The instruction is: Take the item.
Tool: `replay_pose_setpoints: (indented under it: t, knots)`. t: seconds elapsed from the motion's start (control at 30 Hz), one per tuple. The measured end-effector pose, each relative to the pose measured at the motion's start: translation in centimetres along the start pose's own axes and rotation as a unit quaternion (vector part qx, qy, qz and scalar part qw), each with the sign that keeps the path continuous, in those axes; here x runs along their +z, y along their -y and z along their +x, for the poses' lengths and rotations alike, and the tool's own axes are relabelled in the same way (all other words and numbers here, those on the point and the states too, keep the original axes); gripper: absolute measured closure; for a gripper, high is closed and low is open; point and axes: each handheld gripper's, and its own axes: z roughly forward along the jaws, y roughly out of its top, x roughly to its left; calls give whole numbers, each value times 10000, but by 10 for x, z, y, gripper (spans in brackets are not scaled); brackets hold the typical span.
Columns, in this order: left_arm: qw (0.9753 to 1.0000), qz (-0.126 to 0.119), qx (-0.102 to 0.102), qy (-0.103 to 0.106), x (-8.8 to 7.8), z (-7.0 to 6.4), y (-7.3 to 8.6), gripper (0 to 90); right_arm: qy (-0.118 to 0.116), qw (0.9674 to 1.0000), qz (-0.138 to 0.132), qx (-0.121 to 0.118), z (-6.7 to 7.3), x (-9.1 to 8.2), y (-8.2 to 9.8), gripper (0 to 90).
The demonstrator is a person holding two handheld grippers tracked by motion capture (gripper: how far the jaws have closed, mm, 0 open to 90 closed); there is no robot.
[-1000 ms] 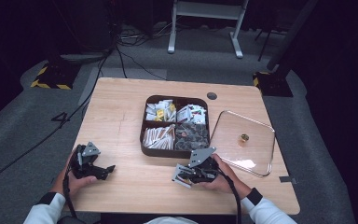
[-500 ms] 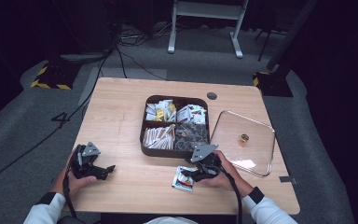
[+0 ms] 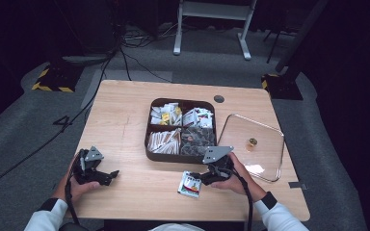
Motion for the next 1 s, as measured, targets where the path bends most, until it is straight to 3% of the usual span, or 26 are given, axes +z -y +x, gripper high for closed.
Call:
replay_pose_setpoints:
  t: [0.2,0.5,1.0]
  knots:
    - [10000,-1,0,0,0,0,0,5,223,9996,-143,-19,-3,-10,-2,271]
    - [10000,-1,2,0,0,0,0,5,449,9984,-315,149,-12,-23,0,249]
    - [10000,-2,1,4,0,0,0,5,1086,9904,-638,568,-35,-48,9,222]
